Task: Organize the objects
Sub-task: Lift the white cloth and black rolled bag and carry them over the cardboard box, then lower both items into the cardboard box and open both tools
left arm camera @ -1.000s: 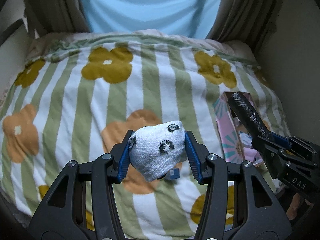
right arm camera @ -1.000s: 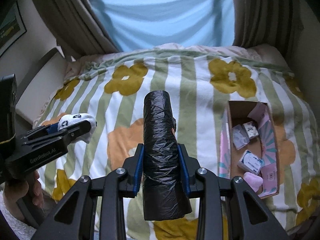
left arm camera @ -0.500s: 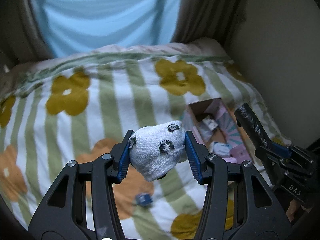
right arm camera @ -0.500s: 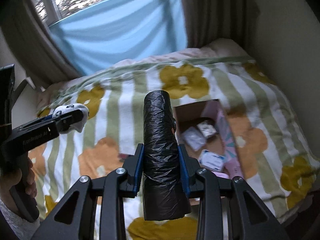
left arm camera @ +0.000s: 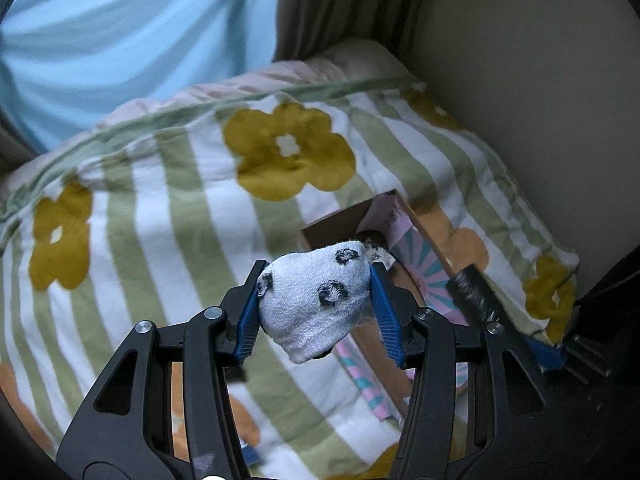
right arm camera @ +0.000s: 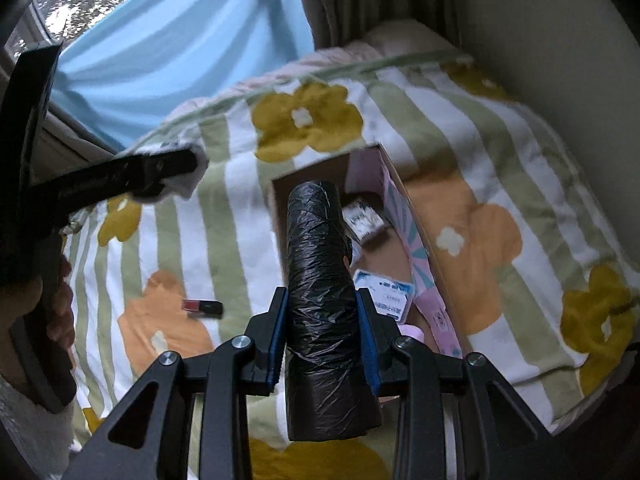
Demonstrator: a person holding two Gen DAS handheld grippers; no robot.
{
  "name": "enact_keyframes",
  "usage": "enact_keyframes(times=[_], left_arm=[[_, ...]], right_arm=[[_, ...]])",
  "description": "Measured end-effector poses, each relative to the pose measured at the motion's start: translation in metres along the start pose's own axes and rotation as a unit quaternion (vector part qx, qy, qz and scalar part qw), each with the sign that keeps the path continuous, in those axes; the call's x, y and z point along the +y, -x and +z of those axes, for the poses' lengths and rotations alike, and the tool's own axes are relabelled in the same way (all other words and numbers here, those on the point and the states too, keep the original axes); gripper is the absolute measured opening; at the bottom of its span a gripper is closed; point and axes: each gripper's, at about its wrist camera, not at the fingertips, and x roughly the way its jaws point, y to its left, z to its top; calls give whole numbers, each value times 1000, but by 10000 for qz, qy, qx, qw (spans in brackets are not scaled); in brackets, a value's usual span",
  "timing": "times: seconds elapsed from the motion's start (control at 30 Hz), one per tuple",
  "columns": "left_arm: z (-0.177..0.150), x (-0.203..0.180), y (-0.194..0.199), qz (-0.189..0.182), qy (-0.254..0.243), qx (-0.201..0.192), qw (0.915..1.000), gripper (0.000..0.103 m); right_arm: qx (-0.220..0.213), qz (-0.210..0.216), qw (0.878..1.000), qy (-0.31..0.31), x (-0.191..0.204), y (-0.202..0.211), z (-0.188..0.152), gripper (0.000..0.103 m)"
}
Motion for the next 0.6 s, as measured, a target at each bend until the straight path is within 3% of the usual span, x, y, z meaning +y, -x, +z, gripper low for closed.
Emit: enact_keyframes(times=[0.3,0.6], left_arm=[[21,-49,-115,-253,-508,562,9968,47],[12,-85,-208,-424,-887,1126,9888,47]], right_arm=[[474,171,9987,-116,-31,-71,-6,30],[712,474,9961,-205,-37,-123,-29,30]])
